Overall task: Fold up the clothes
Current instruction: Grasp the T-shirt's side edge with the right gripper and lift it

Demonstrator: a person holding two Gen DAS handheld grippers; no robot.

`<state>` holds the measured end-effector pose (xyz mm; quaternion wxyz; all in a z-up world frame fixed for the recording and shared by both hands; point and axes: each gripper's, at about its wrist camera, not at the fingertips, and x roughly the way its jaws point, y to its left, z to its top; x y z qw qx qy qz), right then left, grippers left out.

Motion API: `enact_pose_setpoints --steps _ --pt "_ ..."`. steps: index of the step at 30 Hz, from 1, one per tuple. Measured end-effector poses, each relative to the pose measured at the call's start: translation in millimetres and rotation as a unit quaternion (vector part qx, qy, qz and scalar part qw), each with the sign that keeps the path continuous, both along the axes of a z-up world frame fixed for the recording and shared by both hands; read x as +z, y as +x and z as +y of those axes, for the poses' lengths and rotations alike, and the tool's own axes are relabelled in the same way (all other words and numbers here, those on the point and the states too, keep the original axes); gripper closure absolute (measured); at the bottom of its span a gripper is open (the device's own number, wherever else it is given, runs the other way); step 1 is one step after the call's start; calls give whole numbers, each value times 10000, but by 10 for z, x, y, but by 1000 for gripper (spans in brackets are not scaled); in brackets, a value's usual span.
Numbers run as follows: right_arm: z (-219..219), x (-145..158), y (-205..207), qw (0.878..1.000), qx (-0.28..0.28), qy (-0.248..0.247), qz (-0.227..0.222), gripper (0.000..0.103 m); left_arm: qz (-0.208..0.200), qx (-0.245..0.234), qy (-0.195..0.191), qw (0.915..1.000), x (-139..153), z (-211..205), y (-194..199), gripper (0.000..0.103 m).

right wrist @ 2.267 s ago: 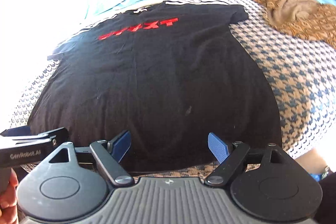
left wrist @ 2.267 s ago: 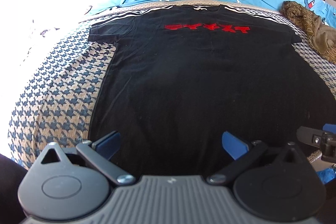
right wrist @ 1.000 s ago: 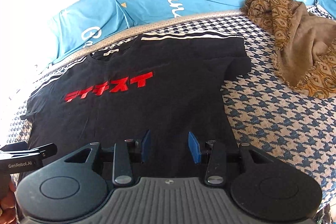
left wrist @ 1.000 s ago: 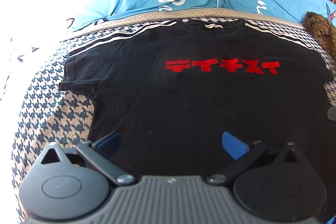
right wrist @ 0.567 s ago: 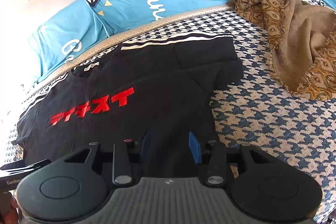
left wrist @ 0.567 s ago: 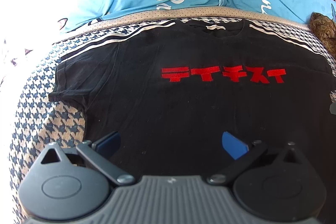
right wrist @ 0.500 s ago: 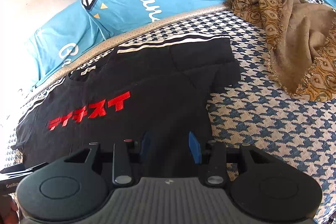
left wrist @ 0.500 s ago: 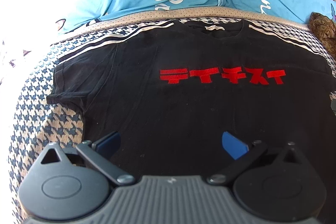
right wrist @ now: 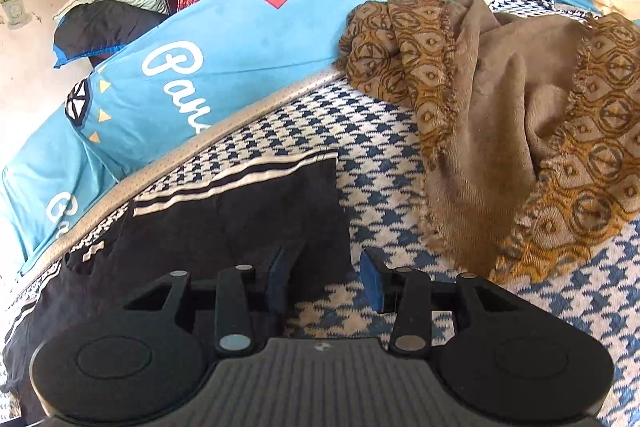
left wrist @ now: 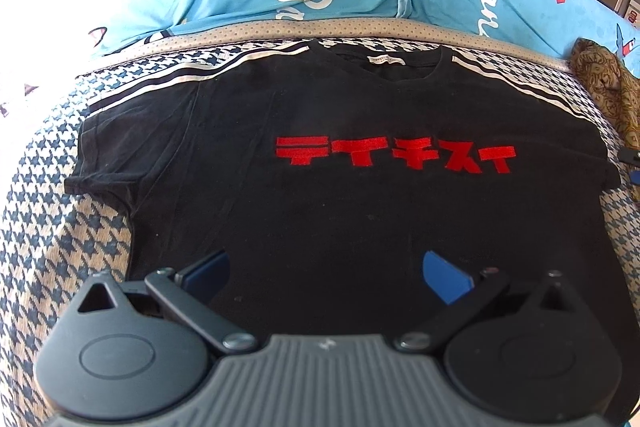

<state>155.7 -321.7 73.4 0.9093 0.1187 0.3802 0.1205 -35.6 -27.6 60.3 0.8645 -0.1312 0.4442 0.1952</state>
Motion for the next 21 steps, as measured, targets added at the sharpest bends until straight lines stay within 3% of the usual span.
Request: enact_pose_setpoints --steps 8,11,17,18,20,21 --pt "56 -132 340 9998 -94 -26 -145 62 62 -127 -110 9998 -33 -63 41 0" --pt "67 -192 449 9997 -165 0 -179 48 57 -137 -148 9998 -35 -62 48 0" --pt "122 -328 608 9997 -214 83 -128 47 89 -112 -214 9997 -45 -31 57 0" --pt "153 -338 615 9997 -174 8 -194 50 99 -99 -231 9996 -47 -23 58 0" --pt "208 -340 645 9996 -36 -80 -271 69 104 -73 -267 9996 -51 -11 57 0" --pt "228 -342 662 9995 38 -79 -291 86 104 -65 -277 9995 -52 -8 57 0"
